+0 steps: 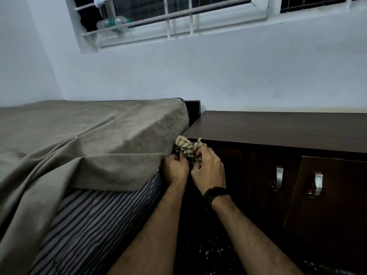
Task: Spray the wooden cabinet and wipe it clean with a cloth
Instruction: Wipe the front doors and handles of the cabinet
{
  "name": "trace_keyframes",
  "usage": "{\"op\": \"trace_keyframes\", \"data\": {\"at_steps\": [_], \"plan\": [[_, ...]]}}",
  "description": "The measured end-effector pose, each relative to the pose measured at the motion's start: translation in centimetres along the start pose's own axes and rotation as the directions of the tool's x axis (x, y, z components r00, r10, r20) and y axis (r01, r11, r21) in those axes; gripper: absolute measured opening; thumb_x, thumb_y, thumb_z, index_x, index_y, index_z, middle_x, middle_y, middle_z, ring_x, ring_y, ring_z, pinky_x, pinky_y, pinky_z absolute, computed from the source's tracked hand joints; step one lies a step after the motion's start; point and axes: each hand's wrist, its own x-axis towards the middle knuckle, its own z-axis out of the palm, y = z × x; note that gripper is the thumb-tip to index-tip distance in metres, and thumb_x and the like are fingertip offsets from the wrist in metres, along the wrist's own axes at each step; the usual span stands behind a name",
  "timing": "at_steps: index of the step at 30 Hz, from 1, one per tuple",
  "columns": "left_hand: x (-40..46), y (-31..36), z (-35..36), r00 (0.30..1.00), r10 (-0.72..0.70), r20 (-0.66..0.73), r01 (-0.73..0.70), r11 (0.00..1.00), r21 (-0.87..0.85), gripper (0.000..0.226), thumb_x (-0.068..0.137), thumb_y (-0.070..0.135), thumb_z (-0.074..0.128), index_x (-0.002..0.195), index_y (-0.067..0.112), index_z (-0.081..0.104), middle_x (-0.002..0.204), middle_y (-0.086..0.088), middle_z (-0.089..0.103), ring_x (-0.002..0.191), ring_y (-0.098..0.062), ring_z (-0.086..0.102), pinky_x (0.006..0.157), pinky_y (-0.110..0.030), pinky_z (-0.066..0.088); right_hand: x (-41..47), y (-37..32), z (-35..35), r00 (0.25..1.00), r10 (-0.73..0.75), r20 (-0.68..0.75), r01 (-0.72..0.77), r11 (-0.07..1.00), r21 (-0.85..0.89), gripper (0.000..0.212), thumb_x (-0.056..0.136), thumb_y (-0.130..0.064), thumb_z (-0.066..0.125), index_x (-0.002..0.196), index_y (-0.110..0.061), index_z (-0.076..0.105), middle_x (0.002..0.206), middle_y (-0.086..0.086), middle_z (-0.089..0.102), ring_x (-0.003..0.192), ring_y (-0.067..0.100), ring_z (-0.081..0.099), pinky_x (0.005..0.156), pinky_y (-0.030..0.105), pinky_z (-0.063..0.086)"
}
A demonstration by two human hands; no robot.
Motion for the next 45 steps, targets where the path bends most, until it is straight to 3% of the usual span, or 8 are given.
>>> {"op": "trace_keyframes", "data": {"at_steps": [5,12,22,27,30,34,37,45], "plan": [[-0.5,-2.8,1.4,0.990,-0.107,0.095,0.102,0.993,0.054,0.035,0.094,0.027,0.057,0.090,-0.004,0.074,0.093,-0.021,0.075,0.090,-0.036,0.071,0.075,-0.039,0.057,-2.7,1.6,0.9,0.995,0.086,0.059,-0.084,0.996,-0.035,0.026,0.079,-0.002,0.054,0.099,-0.018,0.053,0.104,0.002,0.061,0.087,0.031,0.064,0.065,0.039,0.051],[-1.9,-4.2,2.4,0.947,-0.247,0.205,0.237,0.969,0.073,0.035,0.099,0.025,0.054,0.115,-0.003,0.068,0.117,-0.022,0.069,0.105,-0.035,0.068,0.080,-0.034,0.054,-5.4,3.7,1.1,0.979,0.170,0.109,-0.163,0.984,-0.070,0.030,0.085,-0.006,0.056,0.108,-0.023,0.047,0.107,-0.003,0.061,0.088,0.025,0.066,0.067,0.039,0.053],[-3.9,-5.3,3.9,0.920,-0.314,0.237,0.374,0.883,-0.283,0.031,0.085,0.020,0.053,0.102,0.007,0.075,0.099,-0.012,0.076,0.093,-0.032,0.071,0.087,-0.046,0.060,-4.7,5.0,0.3,0.983,-0.162,0.082,0.178,0.948,-0.263,0.049,0.080,-0.001,0.061,0.124,-0.020,0.057,0.099,0.004,0.051,0.064,0.023,0.062,0.046,0.032,0.049],[-4.1,-9.4,6.7,0.926,-0.261,0.273,0.351,0.861,-0.368,0.049,0.087,0.052,0.050,0.088,0.010,0.076,0.086,-0.013,0.077,0.084,-0.035,0.074,0.082,-0.054,0.060,-6.7,6.3,0.8,0.996,-0.050,0.068,0.060,0.987,-0.148,0.043,0.081,0.003,0.059,0.119,-0.017,0.060,0.098,0.001,0.052,0.062,0.020,0.060,0.047,0.029,0.052],[-5.0,-9.3,6.2,0.876,-0.313,0.367,0.436,0.840,-0.324,0.038,0.099,0.034,0.056,0.076,0.007,0.070,0.081,-0.017,0.075,0.075,-0.034,0.073,0.075,-0.047,0.063,-8.8,7.7,1.3,0.993,0.075,0.094,-0.064,0.992,-0.111,0.038,0.086,0.000,0.057,0.119,-0.018,0.059,0.102,-0.001,0.051,0.067,0.022,0.062,0.051,0.031,0.053],[-6.5,-10.0,6.1,0.752,-0.402,0.523,0.584,0.775,-0.243,0.030,0.103,0.020,0.051,0.102,-0.007,0.066,0.075,-0.015,0.066,0.063,-0.022,0.065,0.043,-0.022,0.054,-11.4,9.8,1.8,0.973,0.198,0.118,-0.185,0.976,-0.114,0.033,0.086,0.001,0.055,0.112,-0.020,0.057,0.103,-0.002,0.049,0.072,0.026,0.062,0.056,0.033,0.047],[-7.2,-10.1,6.3,0.711,-0.430,0.557,0.621,0.756,-0.209,0.038,0.106,0.024,0.044,0.112,-0.008,0.062,0.078,-0.015,0.065,0.066,-0.022,0.064,0.042,-0.022,0.053,-12.5,10.8,2.1,0.963,0.244,0.117,-0.233,0.967,-0.102,0.034,0.084,0.002,0.055,0.106,-0.024,0.053,0.100,-0.003,0.048,0.071,0.026,0.060,0.056,0.036,0.048],[-6.2,-8.0,6.4,0.942,-0.181,0.282,0.276,0.897,-0.346,0.052,0.089,0.054,0.064,0.065,0.008,0.070,0.062,-0.009,0.072,0.063,-0.026,0.072,0.073,-0.047,0.063,-9.6,9.4,1.2,0.974,0.164,-0.154,-0.154,0.985,0.078,0.038,0.077,0.006,0.063,0.110,-0.011,0.064,0.100,0.004,0.057,0.082,0.021,0.061,0.070,0.030,0.053]]}}
